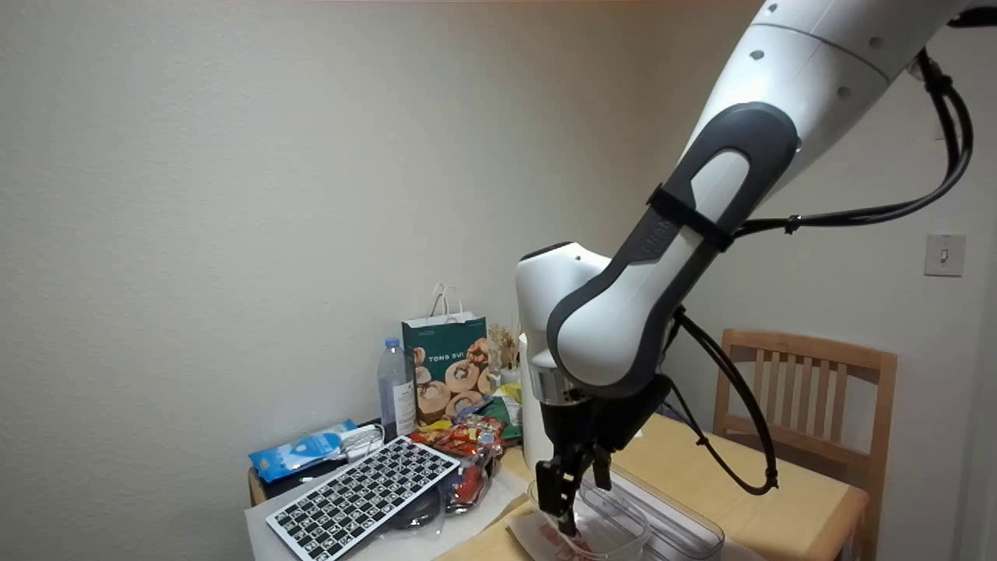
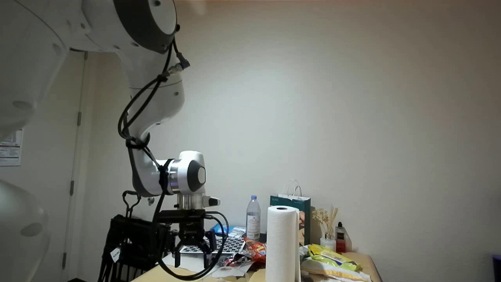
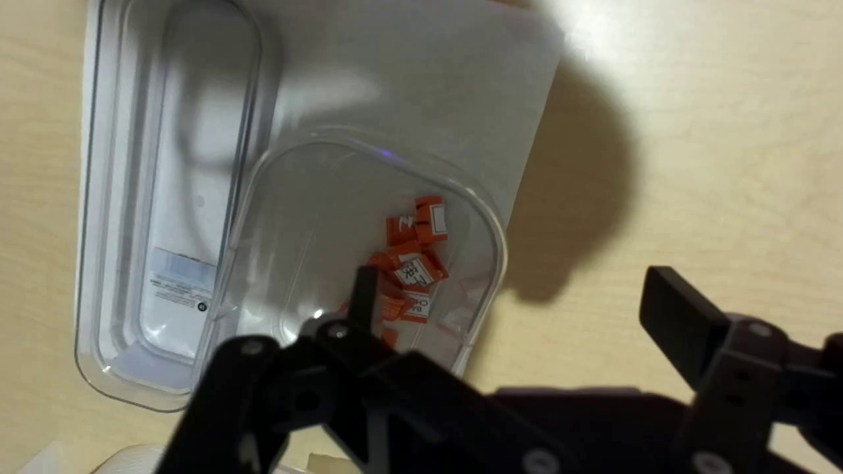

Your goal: Move the clear bowl on the left to the left and the bowl on the right to the right

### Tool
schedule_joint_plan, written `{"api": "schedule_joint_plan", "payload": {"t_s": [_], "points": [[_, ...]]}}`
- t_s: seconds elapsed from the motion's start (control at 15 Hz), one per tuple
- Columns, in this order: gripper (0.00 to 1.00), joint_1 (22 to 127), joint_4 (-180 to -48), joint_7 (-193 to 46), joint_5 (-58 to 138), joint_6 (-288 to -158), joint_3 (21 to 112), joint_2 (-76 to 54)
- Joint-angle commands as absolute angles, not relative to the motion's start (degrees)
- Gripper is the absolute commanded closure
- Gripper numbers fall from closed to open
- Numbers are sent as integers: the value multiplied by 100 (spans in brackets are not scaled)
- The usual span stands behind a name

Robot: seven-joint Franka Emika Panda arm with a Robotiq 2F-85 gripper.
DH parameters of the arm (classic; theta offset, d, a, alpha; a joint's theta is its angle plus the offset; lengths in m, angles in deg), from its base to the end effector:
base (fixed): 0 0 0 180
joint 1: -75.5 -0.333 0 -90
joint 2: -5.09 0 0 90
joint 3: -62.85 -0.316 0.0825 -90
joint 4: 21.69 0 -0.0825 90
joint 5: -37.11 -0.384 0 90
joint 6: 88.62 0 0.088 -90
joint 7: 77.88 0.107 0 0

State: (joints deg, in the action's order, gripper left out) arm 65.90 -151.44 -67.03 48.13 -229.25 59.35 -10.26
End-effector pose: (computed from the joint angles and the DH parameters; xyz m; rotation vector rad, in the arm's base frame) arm 0.5161 0.1206 0.2349 3.0132 0.2890 -0.0814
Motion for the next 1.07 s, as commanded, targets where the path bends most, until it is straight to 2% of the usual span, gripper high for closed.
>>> {"api": "schedule_joint_plan", "payload": {"t_s": [0.0,0.2,0.6,0.67,0.73,1.0], "points": [[0,6466,-14889,-6220,5326,-23782,6199,-1682],[0,6286,-14678,-6010,5449,-24372,6450,-2099],[0,6256,-14665,-6284,5162,-24233,6406,-2131],[25,6256,-14661,-6289,5143,-24231,6390,-2160],[26,6274,-14659,-6331,5111,-24229,6358,-2183],[53,6347,-14622,-6407,4860,-24186,6229,-2270]]}}
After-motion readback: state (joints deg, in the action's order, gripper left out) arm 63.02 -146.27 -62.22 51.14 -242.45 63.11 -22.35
